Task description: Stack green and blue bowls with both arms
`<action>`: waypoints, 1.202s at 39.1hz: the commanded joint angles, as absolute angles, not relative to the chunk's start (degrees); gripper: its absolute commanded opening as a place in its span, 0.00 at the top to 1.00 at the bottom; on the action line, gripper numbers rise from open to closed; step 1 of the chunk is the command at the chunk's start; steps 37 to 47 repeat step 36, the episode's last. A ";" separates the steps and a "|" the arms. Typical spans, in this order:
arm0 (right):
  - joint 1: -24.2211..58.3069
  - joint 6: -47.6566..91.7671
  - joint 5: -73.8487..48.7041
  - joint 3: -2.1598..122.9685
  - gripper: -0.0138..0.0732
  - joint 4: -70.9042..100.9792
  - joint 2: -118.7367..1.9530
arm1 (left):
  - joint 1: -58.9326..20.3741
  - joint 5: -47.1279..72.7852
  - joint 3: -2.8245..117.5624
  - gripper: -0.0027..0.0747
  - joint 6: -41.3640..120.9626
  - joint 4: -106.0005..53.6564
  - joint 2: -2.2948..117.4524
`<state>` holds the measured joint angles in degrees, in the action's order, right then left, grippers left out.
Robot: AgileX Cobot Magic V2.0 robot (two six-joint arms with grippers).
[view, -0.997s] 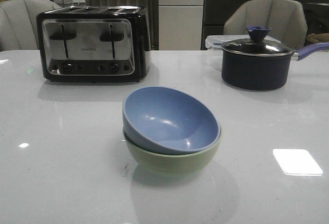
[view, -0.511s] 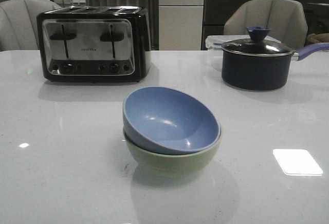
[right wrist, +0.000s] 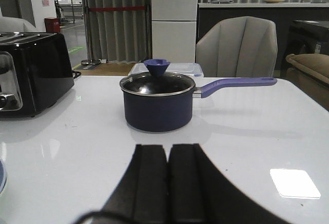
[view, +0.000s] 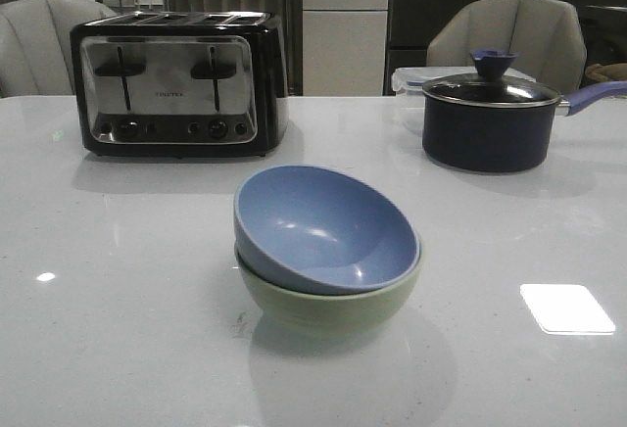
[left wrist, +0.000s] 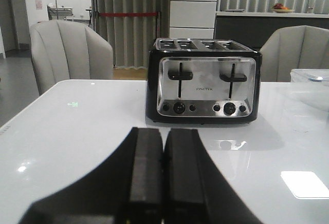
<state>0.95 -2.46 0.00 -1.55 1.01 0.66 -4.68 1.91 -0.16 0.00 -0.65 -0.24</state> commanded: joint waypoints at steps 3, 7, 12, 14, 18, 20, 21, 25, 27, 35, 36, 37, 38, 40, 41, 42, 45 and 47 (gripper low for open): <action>0.56 -1.91 4.46 -1.41 0.78 0.00 1.71 | -4.89 -3.38 -0.46 0.85 -0.52 -0.70 -1.34; 0.56 -0.95 3.86 -1.41 0.78 0.00 1.71 | -4.89 -3.38 -0.46 0.85 -0.52 -0.70 -1.34; 0.56 -0.95 3.86 -1.41 0.78 0.00 1.71 | -4.89 -3.38 -0.46 0.85 -0.52 -0.70 -1.34; 0.56 -0.97 3.77 -1.41 0.78 0.00 1.71 | -4.89 -3.38 -0.46 0.85 -0.52 -0.70 -1.34; 0.56 -0.97 3.77 -1.41 0.78 0.00 1.71 | -4.89 -3.38 -0.46 0.85 -0.52 -0.70 -1.34; 0.56 -0.97 3.77 -1.41 0.78 0.00 1.71 | -4.89 -3.38 -0.46 0.85 -0.52 -0.70 -1.34; 0.56 -0.97 3.77 -1.41 0.78 0.00 1.71 | -4.89 -3.38 -0.46 0.85 -0.52 -0.70 -1.34; 0.56 -0.97 3.77 -1.41 0.78 0.00 1.71 | -4.89 -3.38 -0.46 0.85 -0.52 -0.70 -1.34; 0.56 -0.97 3.77 -1.41 0.78 0.00 1.71 | -4.89 -3.38 -0.46 0.85 -0.52 -0.70 -1.34; 0.56 -0.97 3.77 -1.41 0.78 0.00 1.71 | -4.89 -3.38 -0.46 0.85 -0.52 -0.70 -1.34; 0.56 -0.97 3.77 -1.41 0.78 0.00 1.71 | -4.89 -3.38 -0.46 0.85 -0.52 -0.70 -1.34; 0.56 -0.97 3.77 -1.41 0.78 0.00 1.71 | -4.89 -3.38 -0.46 0.85 -0.52 -0.70 -1.34; 0.56 -0.97 3.77 -1.41 0.78 0.00 1.71 | -4.89 -3.38 -0.46 0.85 -0.52 -0.70 -1.34; 0.56 -0.97 3.77 -1.41 0.78 0.00 1.71 | -4.89 -3.38 -0.46 0.85 -0.52 -0.70 -1.34; 0.56 -0.97 3.77 -1.41 0.78 0.00 1.71 | -4.89 -3.38 -0.46 0.85 -0.52 -0.70 -1.34; 0.56 -0.97 3.77 -1.41 0.78 0.00 1.71 | -4.89 -3.38 -0.46 0.85 -0.52 -0.70 -1.34; 0.56 -0.97 3.77 -1.41 0.78 0.00 1.71 | -4.89 -3.38 -0.46 0.85 -0.52 -0.70 -1.34; 0.56 -0.97 3.77 -1.41 0.78 0.00 1.71 | -4.89 -3.38 -0.46 0.85 -0.52 -0.70 -1.34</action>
